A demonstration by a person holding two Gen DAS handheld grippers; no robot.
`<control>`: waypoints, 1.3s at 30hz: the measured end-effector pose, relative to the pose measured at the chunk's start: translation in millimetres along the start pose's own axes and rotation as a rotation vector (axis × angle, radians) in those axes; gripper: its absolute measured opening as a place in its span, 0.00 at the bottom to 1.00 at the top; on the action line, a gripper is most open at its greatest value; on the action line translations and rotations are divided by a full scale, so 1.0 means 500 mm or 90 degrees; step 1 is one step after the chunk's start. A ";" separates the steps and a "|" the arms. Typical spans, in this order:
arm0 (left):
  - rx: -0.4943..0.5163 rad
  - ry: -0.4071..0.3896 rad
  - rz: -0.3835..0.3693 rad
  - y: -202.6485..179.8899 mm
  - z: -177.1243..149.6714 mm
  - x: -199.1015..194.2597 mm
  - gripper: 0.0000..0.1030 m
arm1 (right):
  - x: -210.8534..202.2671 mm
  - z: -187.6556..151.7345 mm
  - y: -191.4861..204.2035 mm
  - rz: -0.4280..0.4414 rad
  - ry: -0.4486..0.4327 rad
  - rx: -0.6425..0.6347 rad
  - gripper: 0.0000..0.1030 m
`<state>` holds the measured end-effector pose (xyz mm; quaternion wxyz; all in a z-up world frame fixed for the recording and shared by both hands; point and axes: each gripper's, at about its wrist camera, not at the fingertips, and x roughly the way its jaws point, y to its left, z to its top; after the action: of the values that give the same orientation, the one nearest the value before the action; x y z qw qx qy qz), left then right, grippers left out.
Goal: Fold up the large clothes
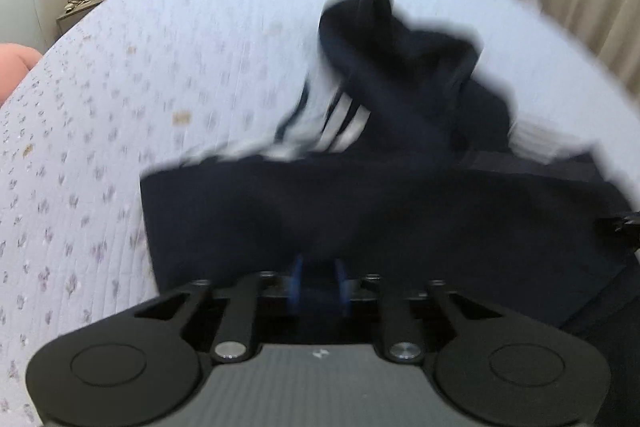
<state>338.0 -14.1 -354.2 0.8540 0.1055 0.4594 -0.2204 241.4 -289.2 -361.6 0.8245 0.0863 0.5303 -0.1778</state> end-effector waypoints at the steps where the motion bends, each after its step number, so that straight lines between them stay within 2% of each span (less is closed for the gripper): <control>1: 0.020 -0.016 0.000 -0.003 -0.010 0.003 0.14 | 0.001 -0.008 0.002 -0.006 -0.026 0.000 0.11; 3: 0.039 -0.024 0.003 -0.007 -0.012 -0.007 0.14 | -0.012 -0.005 0.008 -0.022 -0.027 -0.009 0.10; 4: 0.043 -0.032 0.002 -0.007 -0.012 -0.020 0.14 | -0.021 -0.003 0.005 -0.019 -0.024 0.004 0.13; 7: 0.024 -0.076 -0.040 0.007 -0.028 -0.087 0.16 | -0.090 -0.024 -0.033 0.053 -0.051 0.075 0.20; 9: 0.019 -0.100 -0.062 0.019 -0.053 -0.146 0.17 | -0.145 -0.055 -0.049 0.066 -0.067 0.090 0.22; 11: 0.022 -0.113 -0.059 0.025 -0.080 -0.192 0.21 | -0.189 -0.101 -0.063 0.080 -0.074 0.095 0.23; 17: -0.045 -0.074 -0.039 0.058 -0.210 -0.291 0.22 | -0.269 -0.275 -0.068 0.127 -0.008 0.085 0.24; 21: -0.097 -0.034 -0.022 0.046 -0.305 -0.353 0.22 | -0.308 -0.406 -0.067 0.146 0.063 0.075 0.24; 24: -0.113 -0.009 -0.023 0.025 -0.369 -0.390 0.22 | -0.340 -0.499 -0.075 0.157 0.102 0.065 0.33; 26: -0.097 0.006 -0.012 0.001 -0.409 -0.408 0.23 | -0.351 -0.552 -0.079 0.145 0.131 0.041 0.33; 29: -0.064 0.034 0.009 -0.033 -0.457 -0.426 0.23 | -0.387 -0.619 -0.094 0.044 0.148 -0.030 0.27; 30: -0.057 0.041 0.013 -0.041 -0.471 -0.432 0.23 | -0.402 -0.632 -0.106 -0.011 0.154 -0.039 0.33; 31: -0.053 0.049 0.018 -0.047 -0.485 -0.437 0.23 | -0.417 -0.644 -0.122 -0.057 0.154 -0.040 0.35; 33: -0.058 0.063 0.021 -0.052 -0.512 -0.448 0.23 | -0.439 -0.657 -0.154 -0.102 0.155 -0.032 0.37; 34: -0.063 0.070 0.023 -0.054 -0.526 -0.452 0.23 | -0.449 -0.660 -0.172 -0.093 0.154 -0.013 0.37; 37: -0.069 0.082 0.033 -0.045 -0.554 -0.459 0.24 | -0.461 -0.654 -0.202 -0.020 0.136 0.067 0.38; 38: -0.073 0.084 0.035 -0.040 -0.561 -0.460 0.25 | -0.462 -0.654 -0.206 0.000 0.129 0.084 0.39; 39: -0.079 0.084 0.039 -0.034 -0.567 -0.463 0.26 | -0.461 -0.654 -0.207 0.013 0.123 0.098 0.45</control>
<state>9.3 143.9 -319.2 0.8330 0.0806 0.5240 -0.1579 -160.5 -230.1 -286.5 0.7622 0.1719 0.5911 -0.2003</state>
